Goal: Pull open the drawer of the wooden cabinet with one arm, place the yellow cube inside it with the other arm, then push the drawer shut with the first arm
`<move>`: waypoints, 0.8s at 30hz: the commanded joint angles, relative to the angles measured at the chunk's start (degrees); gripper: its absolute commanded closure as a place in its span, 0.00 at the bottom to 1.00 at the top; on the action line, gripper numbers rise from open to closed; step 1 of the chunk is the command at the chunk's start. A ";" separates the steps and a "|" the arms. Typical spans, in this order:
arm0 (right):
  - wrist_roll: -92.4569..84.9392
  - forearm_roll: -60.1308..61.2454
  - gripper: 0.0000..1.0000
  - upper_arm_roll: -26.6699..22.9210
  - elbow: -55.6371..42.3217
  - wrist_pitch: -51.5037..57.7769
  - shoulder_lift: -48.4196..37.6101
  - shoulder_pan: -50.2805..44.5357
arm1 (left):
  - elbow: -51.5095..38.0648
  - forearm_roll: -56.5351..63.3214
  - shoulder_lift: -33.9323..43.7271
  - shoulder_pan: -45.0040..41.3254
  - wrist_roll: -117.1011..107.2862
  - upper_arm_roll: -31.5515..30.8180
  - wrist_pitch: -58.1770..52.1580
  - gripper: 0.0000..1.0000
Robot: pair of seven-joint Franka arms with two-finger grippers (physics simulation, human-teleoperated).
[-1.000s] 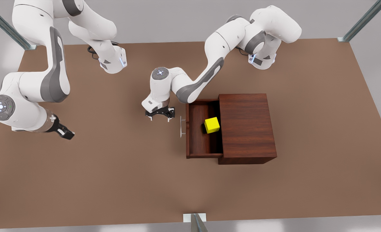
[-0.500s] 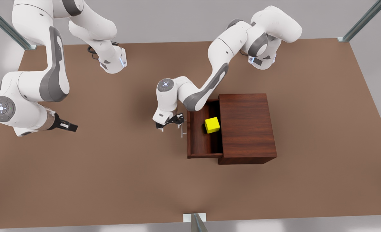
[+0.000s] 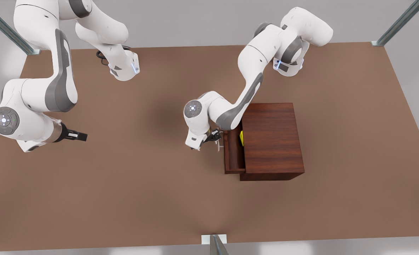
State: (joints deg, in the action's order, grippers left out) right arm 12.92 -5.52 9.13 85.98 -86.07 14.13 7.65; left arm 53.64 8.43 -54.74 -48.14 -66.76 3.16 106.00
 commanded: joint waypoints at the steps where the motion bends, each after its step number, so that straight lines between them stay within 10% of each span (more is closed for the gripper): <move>1: -5.98 -0.01 0.00 0.01 -0.03 0.11 -0.06 0.00 | 0.41 -0.08 -0.20 0.15 6.29 0.00 -1.85 0.00; 24: -6.15 -0.19 0.00 -0.07 -0.03 0.03 -0.06 0.17 | 9.29 -0.52 6.04 2.96 14.11 -0.08 -5.10 0.00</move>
State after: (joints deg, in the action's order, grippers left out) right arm 8.50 -5.67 9.07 85.98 -86.00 14.17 7.78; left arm 62.93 7.85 -48.78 -45.41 -59.22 3.06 102.01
